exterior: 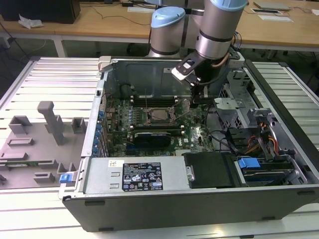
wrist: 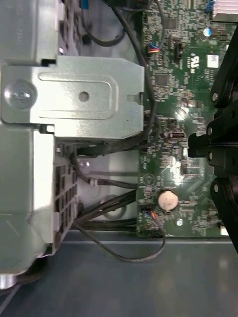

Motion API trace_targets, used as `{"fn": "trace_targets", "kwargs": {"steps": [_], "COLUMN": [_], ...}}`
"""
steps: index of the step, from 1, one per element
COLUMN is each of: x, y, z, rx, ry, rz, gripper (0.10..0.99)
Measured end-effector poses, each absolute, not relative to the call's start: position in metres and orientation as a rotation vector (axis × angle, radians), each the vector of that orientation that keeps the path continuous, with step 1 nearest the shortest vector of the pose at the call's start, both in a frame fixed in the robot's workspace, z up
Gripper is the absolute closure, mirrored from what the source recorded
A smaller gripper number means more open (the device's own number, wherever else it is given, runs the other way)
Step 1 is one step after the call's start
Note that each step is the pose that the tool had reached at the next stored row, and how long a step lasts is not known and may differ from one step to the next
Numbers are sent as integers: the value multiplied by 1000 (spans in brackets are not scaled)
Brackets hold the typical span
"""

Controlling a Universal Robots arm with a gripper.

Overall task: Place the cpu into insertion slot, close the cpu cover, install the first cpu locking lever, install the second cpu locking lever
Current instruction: 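Close the cpu cover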

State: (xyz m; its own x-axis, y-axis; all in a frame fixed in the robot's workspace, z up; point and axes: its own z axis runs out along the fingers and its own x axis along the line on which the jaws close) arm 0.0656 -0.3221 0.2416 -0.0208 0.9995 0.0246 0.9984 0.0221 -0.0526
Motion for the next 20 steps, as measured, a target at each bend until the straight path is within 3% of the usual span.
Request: {"fn": "trace_targets", "kwargs": {"steps": [4, 20], "x": [67, 38], "y": [-322, -307], "z": [241, 241], "rx": [-2122, -2132], "ry": [-2168, -2178], "rz": [87, 69], "gripper": [980, 980]}}
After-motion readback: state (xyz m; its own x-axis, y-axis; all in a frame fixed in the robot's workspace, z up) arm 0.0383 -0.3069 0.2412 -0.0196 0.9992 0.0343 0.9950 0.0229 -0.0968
